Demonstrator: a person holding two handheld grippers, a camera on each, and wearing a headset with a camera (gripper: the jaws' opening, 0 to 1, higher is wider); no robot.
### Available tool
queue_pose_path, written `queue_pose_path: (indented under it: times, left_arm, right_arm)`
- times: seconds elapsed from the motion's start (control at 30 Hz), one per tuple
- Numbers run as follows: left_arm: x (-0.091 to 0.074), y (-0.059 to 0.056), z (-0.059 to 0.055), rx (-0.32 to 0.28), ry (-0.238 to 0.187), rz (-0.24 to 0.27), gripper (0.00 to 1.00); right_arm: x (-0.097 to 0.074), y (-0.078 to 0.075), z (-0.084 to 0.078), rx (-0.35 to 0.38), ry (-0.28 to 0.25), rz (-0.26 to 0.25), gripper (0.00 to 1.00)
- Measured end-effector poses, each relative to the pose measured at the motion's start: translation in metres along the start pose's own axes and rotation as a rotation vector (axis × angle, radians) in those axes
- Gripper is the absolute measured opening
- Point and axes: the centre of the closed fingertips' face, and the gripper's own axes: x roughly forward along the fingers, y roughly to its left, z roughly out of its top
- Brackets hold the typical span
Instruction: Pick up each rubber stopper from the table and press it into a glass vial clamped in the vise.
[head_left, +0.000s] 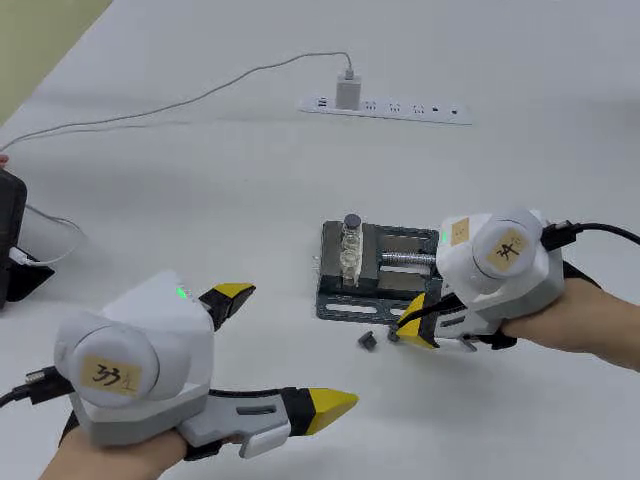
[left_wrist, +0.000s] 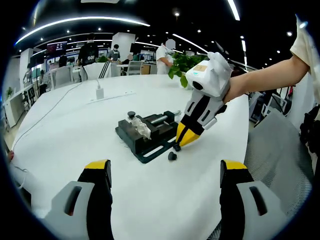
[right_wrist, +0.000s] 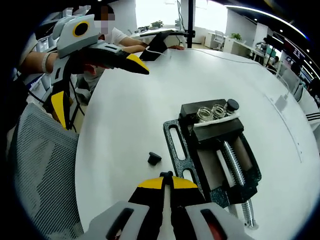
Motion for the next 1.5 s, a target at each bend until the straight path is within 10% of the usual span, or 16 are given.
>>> queue_pose_path:
  times: [0.43, 0.77, 1.2, 1.5]
  left_arm:
    - [0.004, 0.0, 0.002, -0.004, 0.006, -0.011, 0.86]
    - [0.011, 0.003, 0.009, -0.042, 0.016, -0.034, 0.79]
    - [0.017, 0.004, 0.065, -0.107, -0.116, -0.086, 0.64]
    - [0.014, -0.02, 0.09, -0.18, -0.193, -0.239, 0.36]
  right_arm:
    - [-0.001, 0.003, 0.001, -0.019, 0.003, -0.016, 0.0]
    - [-0.036, -0.001, 0.043, -0.156, -0.09, -0.119, 0.0]
    - [-0.1, 0.014, 0.103, -0.439, -0.24, -0.286, 0.0]
    - [-0.118, 0.026, 0.12, -0.596, -0.256, -0.348, 0.0]
